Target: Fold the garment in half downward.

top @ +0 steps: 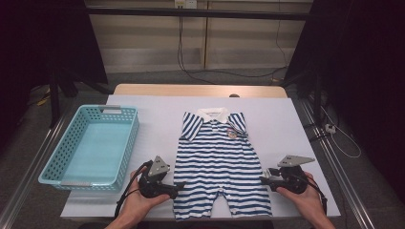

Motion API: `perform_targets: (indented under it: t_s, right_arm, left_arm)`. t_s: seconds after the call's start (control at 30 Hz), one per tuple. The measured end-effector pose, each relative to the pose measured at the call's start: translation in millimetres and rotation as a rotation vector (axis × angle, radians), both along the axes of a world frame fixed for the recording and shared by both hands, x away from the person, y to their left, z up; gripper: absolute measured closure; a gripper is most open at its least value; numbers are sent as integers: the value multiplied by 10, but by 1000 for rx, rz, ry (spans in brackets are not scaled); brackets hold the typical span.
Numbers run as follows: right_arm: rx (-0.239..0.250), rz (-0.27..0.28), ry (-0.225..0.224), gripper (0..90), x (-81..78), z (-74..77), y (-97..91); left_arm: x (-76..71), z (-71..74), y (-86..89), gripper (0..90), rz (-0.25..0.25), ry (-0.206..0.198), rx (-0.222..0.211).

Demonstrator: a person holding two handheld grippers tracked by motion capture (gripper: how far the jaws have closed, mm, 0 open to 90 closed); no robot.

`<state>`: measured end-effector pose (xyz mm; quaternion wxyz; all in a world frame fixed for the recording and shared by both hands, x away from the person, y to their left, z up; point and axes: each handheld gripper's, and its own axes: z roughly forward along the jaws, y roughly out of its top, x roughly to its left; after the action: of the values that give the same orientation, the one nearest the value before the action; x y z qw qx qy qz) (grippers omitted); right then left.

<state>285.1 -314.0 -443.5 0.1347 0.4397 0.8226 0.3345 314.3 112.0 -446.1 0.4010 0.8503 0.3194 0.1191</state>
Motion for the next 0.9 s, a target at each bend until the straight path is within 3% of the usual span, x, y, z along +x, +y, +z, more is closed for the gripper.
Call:
perform_targets:
  t_s: [0.07, 0.1, 0.17, 0.23, 0.33, 0.4, 0.43, 0.47, 0.5, 0.6, 0.8, 0.9]
  right_arm:
    - [-9, 4, -3, 549, 18, -5, 20]
    - [-17, 4, 4, 560, 32, -14, 42]
    - [-37, 20, -6, 587, 63, -25, 97]
    - [-43, 24, -4, 660, 76, -24, 158]
    - [-35, 35, 10, 766, 87, -16, 182]
    - [-30, 26, 18, 861, 99, -9, 154]
    - [-11, 7, 41, 877, 96, -5, 138]
    - [-4, 7, 36, 883, 109, -12, 113]
    - [6, -1, 50, 888, 106, -5, 99]
    - [-12, -21, 50, 889, 99, 12, 53]
    - [10, -9, 55, 889, 35, 36, -28]
    - [0, 10, 55, 889, 8, 28, -33]
  left_arm:
    - [27, -11, -17, 278, 11, -7, 5]
    - [42, -30, -33, 319, 8, 22, 1]
    - [41, -41, -58, 383, 7, 32, 15]
    - [24, -63, -80, 548, 17, 8, 57]
    - [13, -58, -84, 604, 14, 22, 46]
    - [21, -44, -66, 718, 3, 44, 38]
    - [24, -48, -59, 776, 7, 51, 31]
    - [38, -52, -45, 822, -16, 73, 3]
    - [32, -39, -45, 856, -4, 76, 20]
    - [30, -32, -44, 880, 1, 86, 20]
    - [22, -6, 22, 885, 9, 126, -1]
    - [-1, -2, 36, 885, -11, 115, 6]
